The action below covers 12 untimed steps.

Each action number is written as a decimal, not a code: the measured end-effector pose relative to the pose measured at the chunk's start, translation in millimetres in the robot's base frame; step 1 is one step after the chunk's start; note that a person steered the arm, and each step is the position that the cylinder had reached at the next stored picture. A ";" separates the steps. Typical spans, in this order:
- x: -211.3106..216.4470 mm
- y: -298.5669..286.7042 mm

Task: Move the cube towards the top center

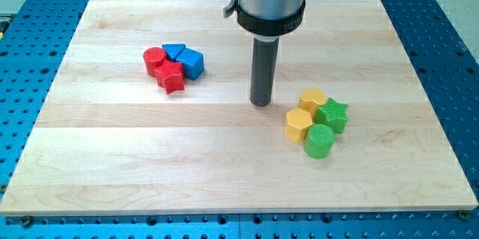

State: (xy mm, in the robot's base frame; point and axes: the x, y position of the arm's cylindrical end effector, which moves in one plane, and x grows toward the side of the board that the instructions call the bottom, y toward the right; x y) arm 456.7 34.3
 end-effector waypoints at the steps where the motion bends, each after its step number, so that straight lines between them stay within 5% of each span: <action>1: -19.7 -79.0; 7: -104.9 -118.9; 9: -64.5 -150.2; 12: -115.2 -177.6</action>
State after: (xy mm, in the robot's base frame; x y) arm 341.5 -143.3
